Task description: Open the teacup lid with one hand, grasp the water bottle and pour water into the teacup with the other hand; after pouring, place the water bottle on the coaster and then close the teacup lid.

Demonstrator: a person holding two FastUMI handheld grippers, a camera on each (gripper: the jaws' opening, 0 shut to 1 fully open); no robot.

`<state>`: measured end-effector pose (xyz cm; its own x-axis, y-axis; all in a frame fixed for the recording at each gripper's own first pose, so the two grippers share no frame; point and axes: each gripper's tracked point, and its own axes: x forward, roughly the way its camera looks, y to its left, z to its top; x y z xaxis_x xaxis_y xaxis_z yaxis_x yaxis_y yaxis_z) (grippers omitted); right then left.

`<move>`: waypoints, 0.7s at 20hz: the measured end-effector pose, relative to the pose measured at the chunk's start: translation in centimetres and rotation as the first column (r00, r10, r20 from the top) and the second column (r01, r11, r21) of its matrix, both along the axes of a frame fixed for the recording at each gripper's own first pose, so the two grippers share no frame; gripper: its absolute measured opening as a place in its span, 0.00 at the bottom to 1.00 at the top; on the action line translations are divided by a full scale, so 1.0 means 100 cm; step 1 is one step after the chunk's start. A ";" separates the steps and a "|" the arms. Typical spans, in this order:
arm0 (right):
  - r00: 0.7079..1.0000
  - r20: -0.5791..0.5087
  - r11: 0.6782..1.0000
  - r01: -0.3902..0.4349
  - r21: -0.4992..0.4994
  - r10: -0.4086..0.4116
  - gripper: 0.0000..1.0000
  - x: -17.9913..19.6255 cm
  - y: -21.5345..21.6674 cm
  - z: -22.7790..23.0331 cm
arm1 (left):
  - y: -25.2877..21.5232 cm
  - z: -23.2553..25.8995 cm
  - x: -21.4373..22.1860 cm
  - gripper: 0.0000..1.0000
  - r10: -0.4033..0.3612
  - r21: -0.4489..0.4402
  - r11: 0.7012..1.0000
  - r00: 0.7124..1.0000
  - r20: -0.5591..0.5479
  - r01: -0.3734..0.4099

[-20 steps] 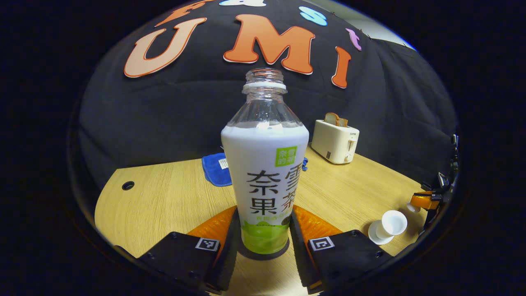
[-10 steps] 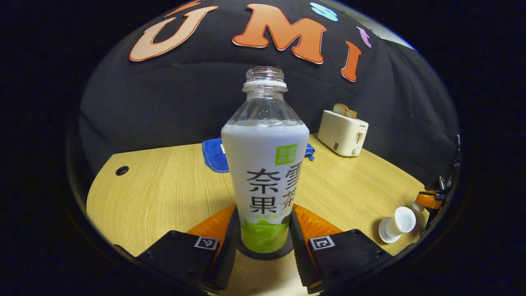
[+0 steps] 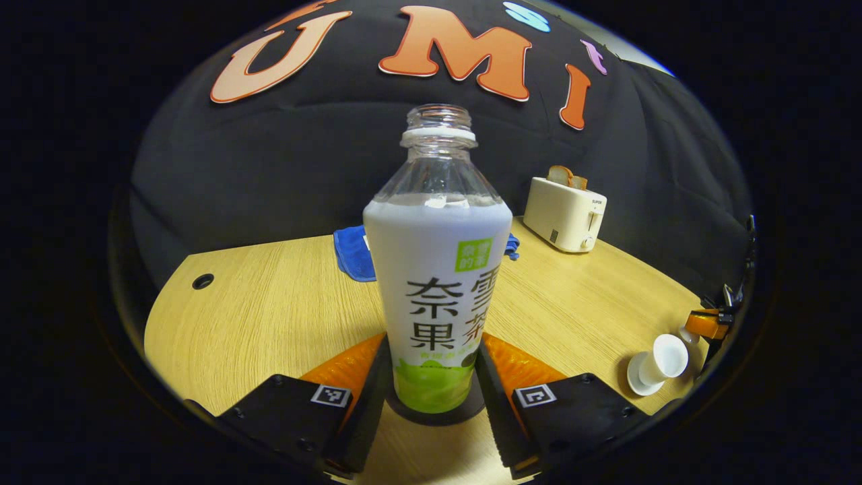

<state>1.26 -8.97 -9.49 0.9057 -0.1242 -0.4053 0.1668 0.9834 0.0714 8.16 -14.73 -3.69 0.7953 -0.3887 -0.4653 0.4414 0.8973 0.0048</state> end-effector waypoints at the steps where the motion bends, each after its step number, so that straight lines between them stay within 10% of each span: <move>1: 1.000 0.001 1.000 -0.002 0.003 0.002 0.19 0.000 0.000 0.000 | 0.000 0.001 0.000 0.72 0.002 0.009 1.000 1.000 0.006 -0.002; 5: 1.000 0.005 1.000 0.001 0.005 -0.001 0.19 -0.001 -0.001 0.001 | -0.004 0.005 -0.001 0.76 -0.008 0.003 1.000 1.000 0.025 0.007; 7: 1.000 0.010 1.000 0.000 0.006 0.000 0.19 -0.001 0.000 0.003 | -0.003 0.009 -0.005 0.96 -0.002 0.008 1.000 0.999 0.038 0.002; 14: 0.996 0.078 0.999 -0.047 -0.004 0.048 0.19 0.004 0.018 0.032 | 0.016 0.023 -0.043 1.00 0.064 0.039 0.997 0.992 0.106 -0.068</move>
